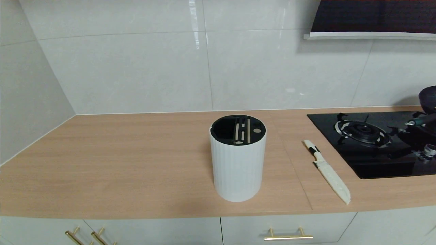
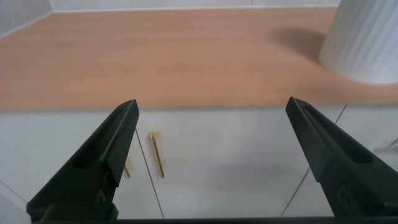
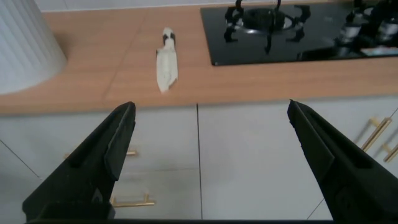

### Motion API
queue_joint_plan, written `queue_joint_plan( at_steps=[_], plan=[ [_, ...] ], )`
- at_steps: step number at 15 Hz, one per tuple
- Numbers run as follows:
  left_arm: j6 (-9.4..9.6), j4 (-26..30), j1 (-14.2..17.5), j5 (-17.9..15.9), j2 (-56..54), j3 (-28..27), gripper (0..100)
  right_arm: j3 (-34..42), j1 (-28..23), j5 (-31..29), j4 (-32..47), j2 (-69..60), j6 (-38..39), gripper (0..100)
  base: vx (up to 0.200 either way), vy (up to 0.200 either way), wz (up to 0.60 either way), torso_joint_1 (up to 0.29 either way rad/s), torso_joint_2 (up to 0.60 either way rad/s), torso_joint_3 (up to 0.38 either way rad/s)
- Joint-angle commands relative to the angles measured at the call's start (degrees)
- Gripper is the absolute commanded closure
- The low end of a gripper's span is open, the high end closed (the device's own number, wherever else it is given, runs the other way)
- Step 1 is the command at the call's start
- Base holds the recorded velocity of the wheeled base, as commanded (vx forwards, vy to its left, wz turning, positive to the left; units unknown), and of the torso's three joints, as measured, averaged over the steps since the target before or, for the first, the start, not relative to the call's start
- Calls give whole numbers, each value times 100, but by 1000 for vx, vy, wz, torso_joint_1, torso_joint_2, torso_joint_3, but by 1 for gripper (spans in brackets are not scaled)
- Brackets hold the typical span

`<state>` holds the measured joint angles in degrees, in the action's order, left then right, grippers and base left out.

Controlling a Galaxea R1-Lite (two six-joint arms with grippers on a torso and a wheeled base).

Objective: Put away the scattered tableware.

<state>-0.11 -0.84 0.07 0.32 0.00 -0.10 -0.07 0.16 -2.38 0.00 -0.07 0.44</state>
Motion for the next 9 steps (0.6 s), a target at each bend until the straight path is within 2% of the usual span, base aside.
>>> queue_joint_plan(
  at_steps=[1, 6, 9],
  plan=[
    [-7, -4, 1, 3, 0, 1, 0, -1, 2, 0, 0, 7, 0, 0, 0, 0, 0, 246, -574, -320],
    [-7, -4, 1, 3, 0, 1, 0, -1, 2, 0, 0, 7, 0, 0, 0, 0, 0, 260, -595, -325],
    [-7, -4, 1, 3, 0, 1, 0, -1, 2, 0, 0, 7, 0, 0, 0, 0, 0, 209, -457, -246]
  ],
)
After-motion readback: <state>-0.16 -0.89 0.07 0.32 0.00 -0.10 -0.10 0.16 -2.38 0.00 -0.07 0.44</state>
